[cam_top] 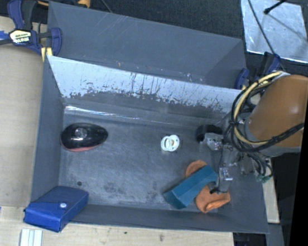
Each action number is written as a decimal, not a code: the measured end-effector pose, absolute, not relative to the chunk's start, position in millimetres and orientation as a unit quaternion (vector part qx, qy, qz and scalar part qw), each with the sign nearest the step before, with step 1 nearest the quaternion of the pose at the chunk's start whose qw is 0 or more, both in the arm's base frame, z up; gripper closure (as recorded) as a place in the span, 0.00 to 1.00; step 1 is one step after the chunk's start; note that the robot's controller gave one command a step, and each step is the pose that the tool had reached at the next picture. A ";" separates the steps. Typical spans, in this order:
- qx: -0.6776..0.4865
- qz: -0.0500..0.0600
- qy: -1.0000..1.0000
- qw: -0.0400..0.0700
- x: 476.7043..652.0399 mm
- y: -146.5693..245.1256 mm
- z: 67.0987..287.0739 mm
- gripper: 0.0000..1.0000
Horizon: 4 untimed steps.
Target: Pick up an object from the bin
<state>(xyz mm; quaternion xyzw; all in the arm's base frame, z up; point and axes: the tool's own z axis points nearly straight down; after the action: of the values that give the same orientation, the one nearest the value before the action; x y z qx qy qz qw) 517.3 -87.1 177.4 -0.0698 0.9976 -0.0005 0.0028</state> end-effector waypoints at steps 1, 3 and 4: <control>-0.164 0.000 0.986 0.000 519.0 -96.4 157.8 0.00; -0.332 0.000 0.943 0.001 532.8 -93.2 70.8 0.00; -0.374 -0.001 0.927 0.000 535.5 -91.1 70.5 1.00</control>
Offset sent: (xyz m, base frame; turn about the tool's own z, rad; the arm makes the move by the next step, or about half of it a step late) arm 0.0093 -0.0053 -0.0644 -0.4450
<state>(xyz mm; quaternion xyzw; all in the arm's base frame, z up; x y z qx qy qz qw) 535.5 -91.1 70.5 -0.3743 0.9273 -0.0008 0.0004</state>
